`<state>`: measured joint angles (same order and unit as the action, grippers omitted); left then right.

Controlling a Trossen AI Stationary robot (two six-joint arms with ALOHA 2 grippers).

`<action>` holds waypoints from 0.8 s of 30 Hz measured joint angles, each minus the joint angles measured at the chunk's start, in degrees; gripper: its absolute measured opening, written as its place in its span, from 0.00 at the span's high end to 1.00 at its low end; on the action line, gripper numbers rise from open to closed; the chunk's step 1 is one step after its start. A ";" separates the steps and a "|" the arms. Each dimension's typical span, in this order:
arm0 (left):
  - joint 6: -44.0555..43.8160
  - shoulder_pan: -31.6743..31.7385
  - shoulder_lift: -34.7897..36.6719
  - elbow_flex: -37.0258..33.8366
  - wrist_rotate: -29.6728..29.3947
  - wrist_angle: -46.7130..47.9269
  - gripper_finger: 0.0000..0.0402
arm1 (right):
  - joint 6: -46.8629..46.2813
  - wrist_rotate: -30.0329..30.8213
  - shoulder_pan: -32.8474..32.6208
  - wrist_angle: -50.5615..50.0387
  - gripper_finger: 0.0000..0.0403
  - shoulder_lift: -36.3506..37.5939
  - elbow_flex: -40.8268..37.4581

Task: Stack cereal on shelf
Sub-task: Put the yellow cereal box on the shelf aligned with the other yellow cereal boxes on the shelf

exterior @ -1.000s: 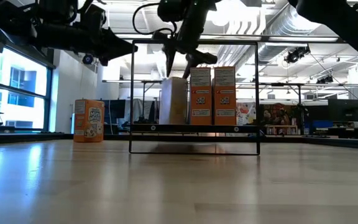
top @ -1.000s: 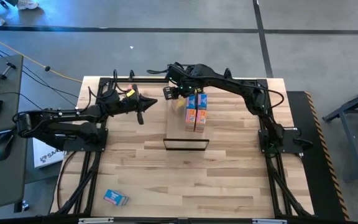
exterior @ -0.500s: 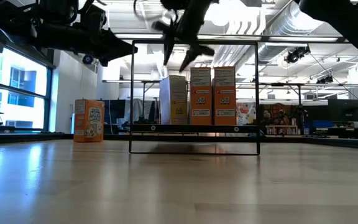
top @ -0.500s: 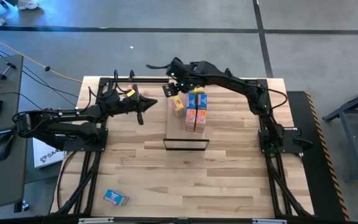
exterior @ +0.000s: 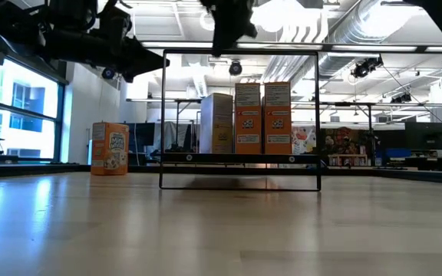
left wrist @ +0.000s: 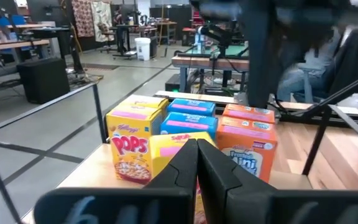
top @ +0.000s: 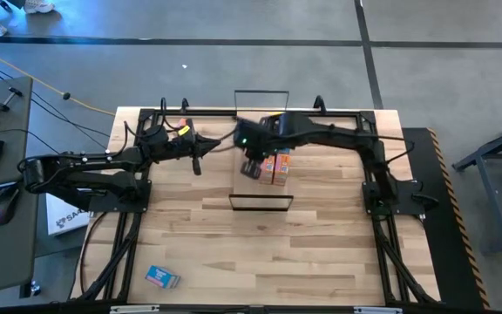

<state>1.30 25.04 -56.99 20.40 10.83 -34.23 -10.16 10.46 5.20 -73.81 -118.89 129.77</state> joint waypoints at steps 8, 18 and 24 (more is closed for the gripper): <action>0.87 2.00 0.00 0.00 -3.41 3.05 1.00 | 1.96 -0.03 1.14 8.32 0.98 -0.13 -11.25; 0.68 2.53 0.00 0.00 -3.37 3.25 1.00 | -0.41 0.12 4.56 15.96 1.00 -0.09 -16.34; 0.39 2.53 0.00 0.00 -3.33 3.25 1.00 | -1.62 0.50 6.33 20.99 1.00 -0.09 -16.34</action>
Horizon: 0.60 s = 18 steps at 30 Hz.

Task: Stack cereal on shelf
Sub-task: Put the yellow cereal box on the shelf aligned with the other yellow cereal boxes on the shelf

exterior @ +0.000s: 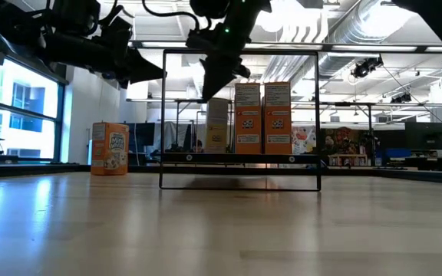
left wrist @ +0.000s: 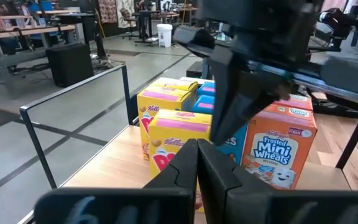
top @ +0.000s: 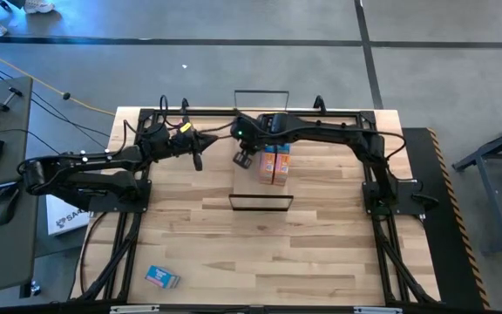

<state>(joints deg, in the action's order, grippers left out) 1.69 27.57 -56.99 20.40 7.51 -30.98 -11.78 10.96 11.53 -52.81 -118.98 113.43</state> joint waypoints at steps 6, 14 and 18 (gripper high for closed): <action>0.00 0.00 -1.59 0.00 0.02 -0.63 1.00 | -0.70 -0.32 2.21 1.38 1.00 0.00 0.02; -0.07 0.00 -5.25 0.95 0.04 -2.30 1.00 | 8.89 -2.82 -0.44 -3.14 1.00 1.54 4.54; -0.07 0.00 -5.96 1.29 0.69 -2.34 1.00 | 9.23 -1.89 0.15 -4.17 1.00 -0.14 4.52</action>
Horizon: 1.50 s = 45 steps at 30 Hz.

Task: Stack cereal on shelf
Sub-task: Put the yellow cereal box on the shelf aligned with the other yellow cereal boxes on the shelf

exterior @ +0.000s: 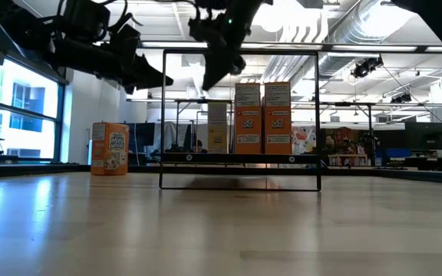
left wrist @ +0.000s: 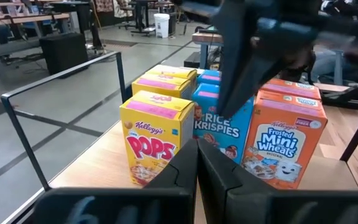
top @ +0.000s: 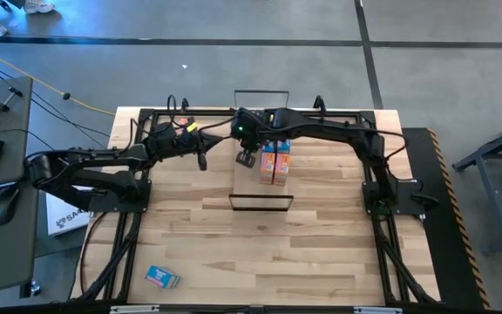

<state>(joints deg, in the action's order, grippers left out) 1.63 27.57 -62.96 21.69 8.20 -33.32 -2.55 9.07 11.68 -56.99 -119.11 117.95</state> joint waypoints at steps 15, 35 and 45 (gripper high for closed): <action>-0.07 -0.02 -0.05 0.04 0.03 0.07 1.00 | -2.69 3.96 4.00 2.33 1.00 -3.47 -0.05; 0.02 -0.02 -0.05 0.04 0.03 0.28 1.00 | -5.15 5.21 4.43 -1.03 1.00 -3.47 -0.04; 0.04 -0.02 -0.05 0.04 0.03 0.27 1.00 | -7.89 7.70 4.33 -2.98 1.00 -3.47 -0.04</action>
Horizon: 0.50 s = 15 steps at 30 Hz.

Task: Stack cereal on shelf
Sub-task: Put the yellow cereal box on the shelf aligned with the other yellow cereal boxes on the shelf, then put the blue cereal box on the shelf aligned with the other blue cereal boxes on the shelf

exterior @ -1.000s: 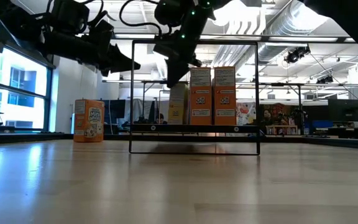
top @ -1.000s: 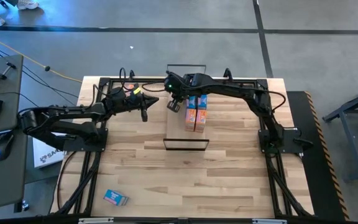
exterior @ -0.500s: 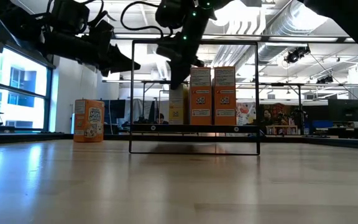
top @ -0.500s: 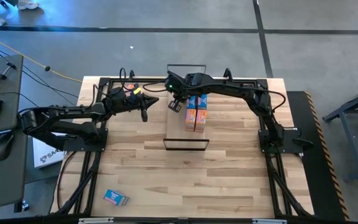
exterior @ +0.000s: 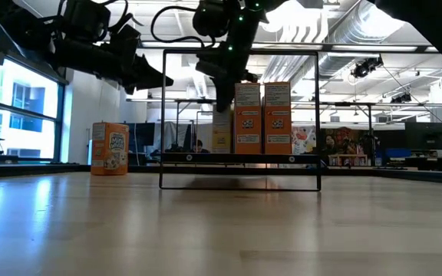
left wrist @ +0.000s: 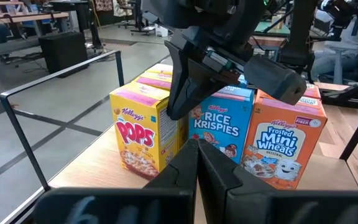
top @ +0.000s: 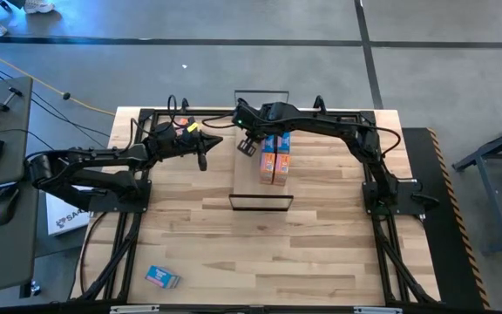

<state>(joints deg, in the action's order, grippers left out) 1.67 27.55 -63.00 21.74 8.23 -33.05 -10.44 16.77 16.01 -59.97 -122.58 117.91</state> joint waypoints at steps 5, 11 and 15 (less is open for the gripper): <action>0.00 0.00 0.00 0.00 0.00 -0.01 1.00 | -0.04 0.14 -0.43 -0.63 1.00 0.03 0.00; 0.01 0.01 0.00 0.00 -0.01 -0.02 1.00 | 0.35 1.07 -1.82 -1.21 1.00 1.05 0.65; 0.37 0.02 0.00 0.02 -0.02 0.07 1.00 | 3.62 1.37 -3.83 -1.57 1.00 3.13 2.47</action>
<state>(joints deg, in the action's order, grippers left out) 2.04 27.57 -63.00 21.76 8.21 -32.98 -6.82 18.14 12.18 -61.54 -119.45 120.38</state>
